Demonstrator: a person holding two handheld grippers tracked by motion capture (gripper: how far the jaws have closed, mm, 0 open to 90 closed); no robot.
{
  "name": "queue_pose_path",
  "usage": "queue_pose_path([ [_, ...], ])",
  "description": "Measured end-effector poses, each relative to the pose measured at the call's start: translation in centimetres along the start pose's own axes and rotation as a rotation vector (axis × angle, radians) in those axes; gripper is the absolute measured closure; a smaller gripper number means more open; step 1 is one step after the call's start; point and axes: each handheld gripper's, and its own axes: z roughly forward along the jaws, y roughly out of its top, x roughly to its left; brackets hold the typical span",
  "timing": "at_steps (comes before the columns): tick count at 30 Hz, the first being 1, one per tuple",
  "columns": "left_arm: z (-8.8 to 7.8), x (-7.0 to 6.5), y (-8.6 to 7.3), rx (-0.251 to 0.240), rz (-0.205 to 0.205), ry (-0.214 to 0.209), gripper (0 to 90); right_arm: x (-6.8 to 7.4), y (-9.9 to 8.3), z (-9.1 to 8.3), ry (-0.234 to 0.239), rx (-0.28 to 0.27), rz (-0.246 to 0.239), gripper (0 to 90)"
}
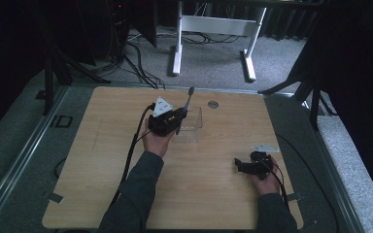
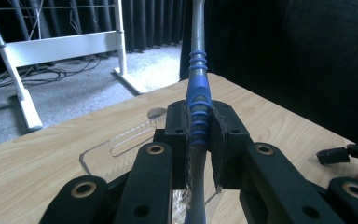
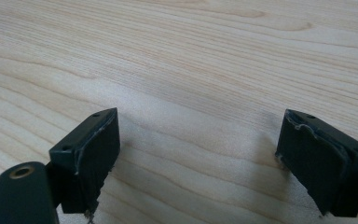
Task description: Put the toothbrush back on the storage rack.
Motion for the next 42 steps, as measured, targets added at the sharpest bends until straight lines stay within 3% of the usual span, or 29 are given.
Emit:
queue_pose_path([
  [27,1.3,0.5,-0.2,-0.057,-0.051,0.058,78.4,0.0,0.0,0.0,0.001,0.000,0.000,12.7],
  [42,1.9,0.6,-0.5,-0.081,-0.032,0.091,78.3,0.0,0.0,0.0,0.001,0.001,0.000,12.7],
])
